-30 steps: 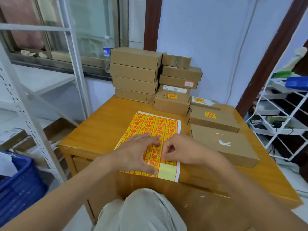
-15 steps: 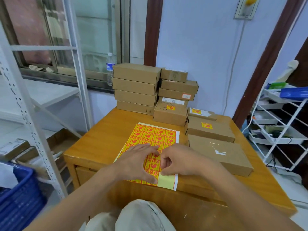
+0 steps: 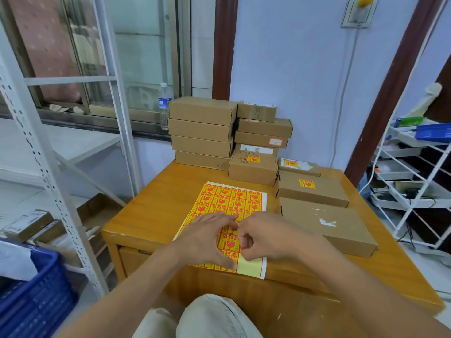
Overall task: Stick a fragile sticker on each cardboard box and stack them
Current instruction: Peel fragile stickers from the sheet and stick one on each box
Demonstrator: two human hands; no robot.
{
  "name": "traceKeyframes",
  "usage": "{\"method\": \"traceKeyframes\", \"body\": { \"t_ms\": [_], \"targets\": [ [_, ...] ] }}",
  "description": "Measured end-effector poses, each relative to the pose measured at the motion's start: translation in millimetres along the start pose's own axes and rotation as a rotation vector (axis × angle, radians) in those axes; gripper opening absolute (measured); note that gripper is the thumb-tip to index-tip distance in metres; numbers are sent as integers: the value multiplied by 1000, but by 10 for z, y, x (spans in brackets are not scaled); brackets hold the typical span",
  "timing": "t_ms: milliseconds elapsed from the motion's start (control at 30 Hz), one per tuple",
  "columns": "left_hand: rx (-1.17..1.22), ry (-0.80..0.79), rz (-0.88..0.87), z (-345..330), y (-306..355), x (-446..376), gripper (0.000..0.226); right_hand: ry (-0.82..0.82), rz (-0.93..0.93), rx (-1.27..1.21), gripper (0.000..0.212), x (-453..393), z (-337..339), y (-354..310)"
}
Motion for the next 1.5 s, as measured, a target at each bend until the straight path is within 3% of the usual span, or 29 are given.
{"method": "traceKeyframes", "body": {
  "t_ms": [267, 433, 533, 700, 833, 900, 1000, 1033, 1100, 1167, 1267, 1333, 1500],
  "targets": [
    [-2, -2, 2, 5, -1, -2, 94, 33, 18, 56, 7, -12, 3, 1],
    [-10, -7, 5, -7, -20, -6, 94, 93, -78, -84, 8, 52, 70, 127],
    [-25, -10, 15, -9, -22, -5, 95, 269, -202, -127, 14, 181, 291, 305],
    [-20, -40, 18, 10, -5, 17, 94, 739, -358, -415, 14, 667, 743, 719],
    [98, -119, 41, 97, 98, 40, 67, 777, -352, -359, 12, 882, 660, 555],
    [132, -144, 80, 204, 169, 44, 64, 804, -319, -298, 14, 972, 598, 423],
    [82, 31, 68, 510, 409, 13, 54, 829, -285, -144, 19, 1064, 581, 282],
    [151, 137, 25, 642, 542, 9, 45, 853, -284, -57, 16, 1104, 599, 231],
    [509, 303, -49, 846, 819, 67, 30, 913, -264, 78, 15, 1186, 643, 127],
    [813, 288, -67, 889, 1050, 136, 33, 955, -213, 137, 16, 1231, 654, 56],
    [930, 249, -85, 850, 1190, 215, 26, 953, -143, 165, 10, 1248, 669, -73],
    [1009, 286, -63, 845, 1136, 228, 19, 944, -143, 60, 9, 1279, 708, -103],
    [1017, 296, -43, 885, 1044, 224, 12, 997, -251, -642, 17, 1397, 683, 249]
  ]
}}
Point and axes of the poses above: each hand's wrist, its own x-axis away from the middle knuckle, its own z-axis out of the back of the hand, y = z × x, the point moved 8 cm from there along -x, towards the middle knuckle, and after that the axes turned 11 degrees about -y, right-handed, at the moved point
